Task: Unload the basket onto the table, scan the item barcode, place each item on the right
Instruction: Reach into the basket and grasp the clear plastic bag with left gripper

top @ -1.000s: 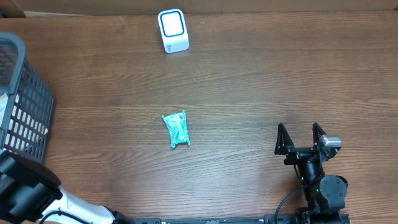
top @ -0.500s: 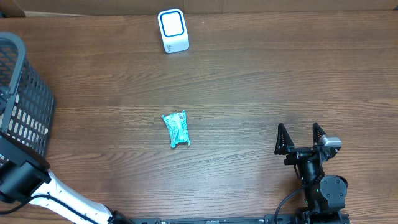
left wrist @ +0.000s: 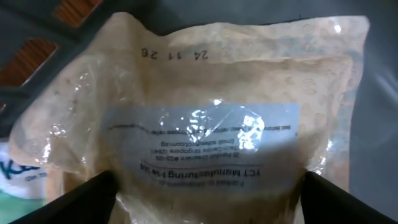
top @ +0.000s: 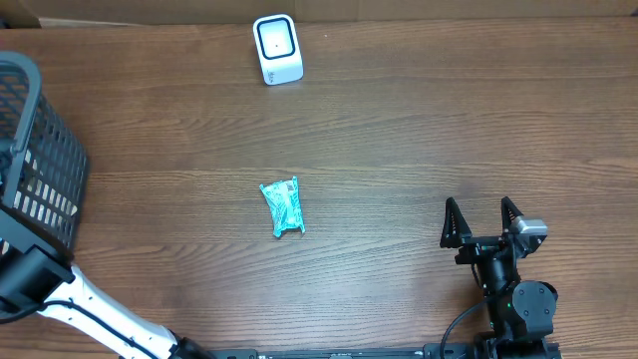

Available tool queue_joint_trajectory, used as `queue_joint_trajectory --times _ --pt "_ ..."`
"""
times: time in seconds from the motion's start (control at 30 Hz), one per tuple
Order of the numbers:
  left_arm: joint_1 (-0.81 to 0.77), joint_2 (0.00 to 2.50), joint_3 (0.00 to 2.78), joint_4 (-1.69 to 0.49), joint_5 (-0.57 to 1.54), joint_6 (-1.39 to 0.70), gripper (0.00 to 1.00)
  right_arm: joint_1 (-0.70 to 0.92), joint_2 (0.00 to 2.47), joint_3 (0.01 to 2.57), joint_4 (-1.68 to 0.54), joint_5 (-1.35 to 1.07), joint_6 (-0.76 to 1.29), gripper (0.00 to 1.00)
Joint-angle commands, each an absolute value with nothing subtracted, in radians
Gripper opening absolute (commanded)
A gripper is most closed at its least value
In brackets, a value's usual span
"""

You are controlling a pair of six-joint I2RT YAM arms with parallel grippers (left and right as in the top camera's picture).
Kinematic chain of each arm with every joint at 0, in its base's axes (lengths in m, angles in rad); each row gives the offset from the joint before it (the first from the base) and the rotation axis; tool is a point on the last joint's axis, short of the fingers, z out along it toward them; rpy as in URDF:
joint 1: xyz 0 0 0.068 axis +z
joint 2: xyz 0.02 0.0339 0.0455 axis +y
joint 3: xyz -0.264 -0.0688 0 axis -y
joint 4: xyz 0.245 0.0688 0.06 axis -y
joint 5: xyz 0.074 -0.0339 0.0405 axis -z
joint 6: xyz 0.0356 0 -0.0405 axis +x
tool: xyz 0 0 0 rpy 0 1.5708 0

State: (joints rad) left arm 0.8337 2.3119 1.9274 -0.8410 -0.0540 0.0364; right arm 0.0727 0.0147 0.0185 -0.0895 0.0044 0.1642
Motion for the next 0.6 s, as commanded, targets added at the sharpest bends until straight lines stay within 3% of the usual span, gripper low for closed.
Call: queue_joint_trajectory --times 0.0,0.03,0.17,0.23,0.57 --pt "0.842 2.378 1.927 -0.849 -0.028 0.025 0.80 0.072 0.003 0.008 -0.083 0.009 0.167 1.00" --pt "0.842 2.381 1.927 -0.849 -0.024 0.022 0.76 0.072 0.003 0.008 -0.083 0.009 0.167 1.00" --pt "0.837 2.381 1.927 -0.851 -0.025 0.022 0.42 0.072 0.003 0.008 -0.083 0.009 0.167 1.00" --pt "0.837 2.380 1.927 -0.852 -0.025 0.023 0.31 0.072 0.003 0.008 -0.083 0.009 0.167 1.00" --pt "0.837 2.361 1.927 -0.868 -0.025 0.019 0.23 0.072 0.003 0.008 -0.083 0.009 0.167 1.00"
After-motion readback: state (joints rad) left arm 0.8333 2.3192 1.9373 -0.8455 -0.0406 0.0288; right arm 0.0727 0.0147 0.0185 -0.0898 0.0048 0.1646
